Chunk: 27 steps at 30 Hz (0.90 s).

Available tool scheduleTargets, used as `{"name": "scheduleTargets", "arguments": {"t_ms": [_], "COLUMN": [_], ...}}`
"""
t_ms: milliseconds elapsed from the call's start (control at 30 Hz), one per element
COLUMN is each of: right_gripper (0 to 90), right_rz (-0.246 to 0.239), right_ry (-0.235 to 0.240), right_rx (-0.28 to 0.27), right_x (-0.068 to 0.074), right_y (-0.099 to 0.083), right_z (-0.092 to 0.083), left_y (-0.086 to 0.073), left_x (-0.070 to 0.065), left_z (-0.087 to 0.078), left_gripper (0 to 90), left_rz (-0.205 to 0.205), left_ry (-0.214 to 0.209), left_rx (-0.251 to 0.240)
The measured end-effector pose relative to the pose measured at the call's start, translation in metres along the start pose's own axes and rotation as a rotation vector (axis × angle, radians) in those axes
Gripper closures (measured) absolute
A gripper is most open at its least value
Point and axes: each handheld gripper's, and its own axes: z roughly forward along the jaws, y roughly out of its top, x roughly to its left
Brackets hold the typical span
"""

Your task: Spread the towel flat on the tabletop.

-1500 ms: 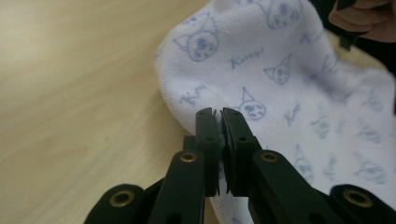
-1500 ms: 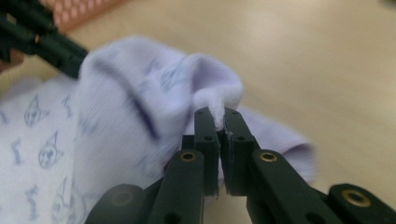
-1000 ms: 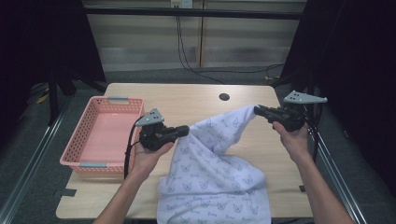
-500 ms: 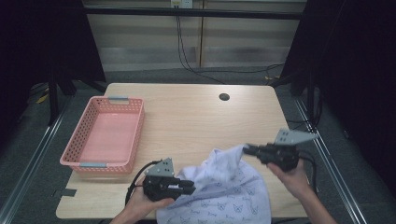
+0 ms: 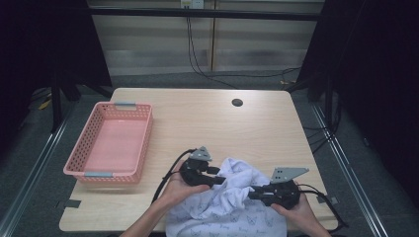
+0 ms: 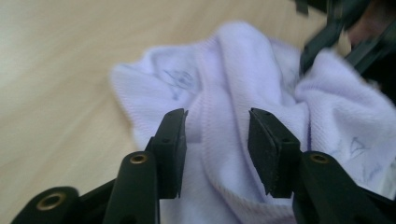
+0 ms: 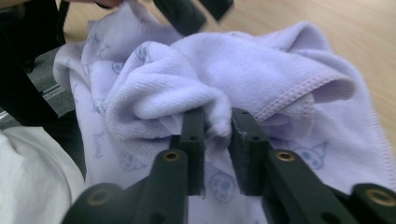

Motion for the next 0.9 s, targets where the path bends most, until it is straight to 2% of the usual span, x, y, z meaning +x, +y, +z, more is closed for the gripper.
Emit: {"name": "scheduleTargets", "arguments": {"t_ms": [33,67,133,167,233,267,333,367,467,533,567,600,667,733,800,900], "right_gripper": [70.3,66.1,60.4,59.2,57.1,56.0,54.9,54.8,53.8,53.5,53.6,53.7,54.8,55.8,57.4,58.3], "right_rz": [0.002,0.001,-0.002,0.004,0.011,0.017,0.022,0.029,0.049,0.049,0.054,0.05,0.056,0.048,0.051,0.055], "right_ry": [-0.006,-0.013,-0.026,-0.033,-0.032,-0.038,-0.05,-0.056,-0.07,-0.083,-0.093,-0.096,-0.105,-0.109,-0.113,-0.12], "right_rx": [-0.011,-0.024,-0.037,-0.05,-0.078,-0.087,-0.104,-0.111,-0.137,-0.146,-0.148,-0.151,-0.148,-0.14,-0.126,-0.108], "right_x": [-0.001,-0.002,-0.001,-0.002,-0.004,-0.005,-0.007,-0.009,-0.013,-0.015,-0.016,-0.017,-0.017,-0.019,-0.021,-0.025], "right_y": [0.001,0.001,0.002,0.001,0.0,0.0,0.0,0.0,0.002,0.003,0.004,0.005,0.006,0.008,0.009,0.012], "right_z": [-0.003,-0.008,-0.013,-0.017,-0.025,-0.027,-0.032,-0.034,-0.039,-0.041,-0.042,-0.042,-0.042,-0.039,-0.035,-0.028], "left_y": [0.0,0.0,-0.003,-0.003,-0.004,-0.004,-0.003,-0.002,-0.001,-0.002,-0.004,-0.006,-0.015,-0.026,-0.043,-0.074], "left_x": [-0.004,-0.007,-0.011,-0.014,-0.017,-0.018,-0.019,-0.019,-0.018,-0.019,-0.021,-0.022,-0.023,-0.025,-0.023,-0.018], "left_z": [0.009,0.012,0.012,0.01,0.003,-0.001,-0.009,-0.014,-0.041,-0.059,-0.072,-0.08,-0.1,-0.114,-0.126,-0.136], "left_gripper": [59.9,65.0,73.4,81.3,84.0,84.2,85.0,85.2,85.7,85.6,85.7,85.8,85.8,85.8,85.8,85.8], "left_rz": [0.013,0.032,0.071,0.091,0.115,0.099,0.092,0.084,0.05,0.041,0.045,0.047,0.035,0.035,-0.003,-0.068], "left_ry": [0.008,0.01,0.005,0.012,0.024,0.024,0.02,0.027,0.018,0.019,0.034,0.056,0.061,0.08,0.106,0.215], "left_rx": [0.042,0.058,0.065,0.076,0.067,0.042,0.003,-0.033,-0.126,-0.177,-0.208,-0.217,-0.233,-0.239,-0.229,-0.145]}}
